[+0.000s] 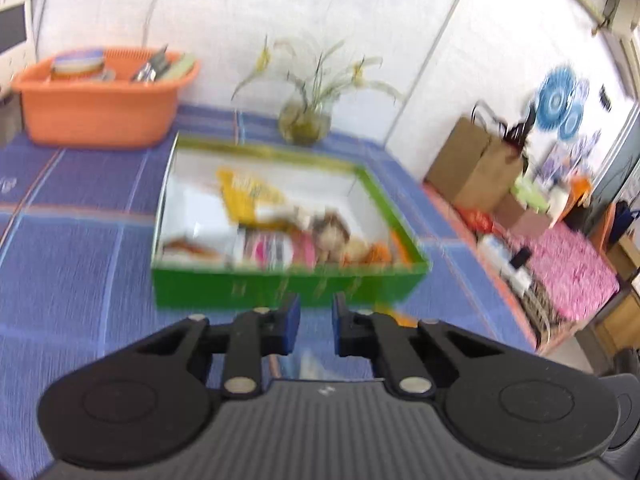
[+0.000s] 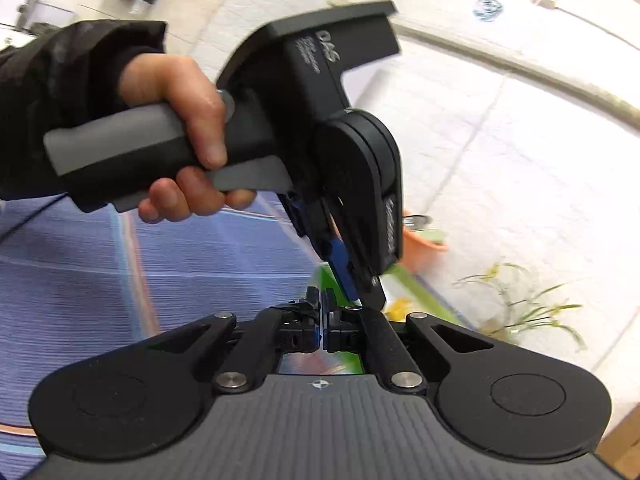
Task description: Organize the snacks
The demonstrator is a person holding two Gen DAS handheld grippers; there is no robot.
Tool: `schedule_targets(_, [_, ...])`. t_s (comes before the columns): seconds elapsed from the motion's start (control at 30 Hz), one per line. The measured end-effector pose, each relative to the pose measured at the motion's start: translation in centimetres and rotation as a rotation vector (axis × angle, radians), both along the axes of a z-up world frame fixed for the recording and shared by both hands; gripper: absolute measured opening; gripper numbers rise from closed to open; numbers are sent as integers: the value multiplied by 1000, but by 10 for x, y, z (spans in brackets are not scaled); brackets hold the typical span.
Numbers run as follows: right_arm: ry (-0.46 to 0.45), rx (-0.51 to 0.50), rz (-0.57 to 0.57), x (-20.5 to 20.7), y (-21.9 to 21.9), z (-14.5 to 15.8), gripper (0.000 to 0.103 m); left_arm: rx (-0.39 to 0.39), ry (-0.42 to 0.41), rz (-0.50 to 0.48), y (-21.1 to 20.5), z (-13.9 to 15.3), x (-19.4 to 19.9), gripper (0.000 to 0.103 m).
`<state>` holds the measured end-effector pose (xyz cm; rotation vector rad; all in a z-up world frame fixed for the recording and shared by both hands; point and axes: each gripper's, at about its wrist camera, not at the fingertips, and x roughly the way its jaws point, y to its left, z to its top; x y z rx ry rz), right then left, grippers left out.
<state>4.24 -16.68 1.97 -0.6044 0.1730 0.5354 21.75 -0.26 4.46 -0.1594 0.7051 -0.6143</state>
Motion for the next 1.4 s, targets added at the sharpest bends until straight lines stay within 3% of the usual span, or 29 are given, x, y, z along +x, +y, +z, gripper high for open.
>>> schedule_targets(0.17, [-60, 42, -124, 32, -16, 12, 0, -30, -27, -10, -20, 10, 25, 5])
schedule_targets(0.23, [-19, 126, -158, 44, -28, 18, 0, -29, -18, 1, -19, 7, 29, 5])
schedule_targets(0.3, [92, 239, -155, 53, -46, 20, 3, -17, -5, 10, -12, 0, 26, 5])
schedule_targets(0.33, [162, 297, -147, 57, -54, 18, 17, -2, 9, -1, -8, -5, 22, 6])
schedule_targets(0.37, [268, 351, -138, 63, -62, 13, 20, 17, 22, -13, -6, -9, 19, 10])
schedule_targets(0.43, [445, 433, -157, 76, -72, -2, 32, 63, 47, -25, 0, -22, 10, 53])
schedule_targets(0.47, [521, 457, -167, 80, -75, -11, 37, 71, 54, -38, 4, -27, 3, 58])
schedule_targets(0.53, [602, 476, -208, 87, -72, -28, 48, 88, 46, -57, 10, -35, -14, 59])
schedule_targets(0.6, [645, 474, -271, 90, -71, -39, 77, 105, 34, -76, 15, -43, -37, 62])
schedule_targets(0.63, [676, 471, -297, 92, -70, -41, 86, 113, 33, -95, 14, -48, -47, 65])
schedule_targets(0.77, [843, 447, -366, 107, -66, -52, 90, 194, 65, -170, -5, -71, -71, 67])
schedule_targets(0.87, [872, 473, -365, 112, -62, -51, 98, 250, 67, -190, -23, -85, -71, 67])
schedule_targets(1.1, [906, 369, -388, 131, -33, -45, 103, 223, 61, -183, -34, -95, -53, 67])
schedule_targets(1.17, [893, 328, -409, 137, -24, -45, 103, 235, 45, -191, -34, -96, -55, 62])
schedule_targets(1.23, [879, 277, -415, 141, -14, -45, 103, 253, 22, -188, -35, -96, -59, 51])
schedule_targets(1.33, [827, 183, -387, 141, 0, -49, 103, 241, 27, -185, -32, -96, -61, 47])
schedule_targets(1.37, [794, 163, -354, 137, 2, -50, 99, 236, 28, -180, -31, -96, -62, 47])
schedule_targets(1.4, [768, 157, -319, 132, 2, -51, 89, 238, 23, -183, -31, -96, -63, 46])
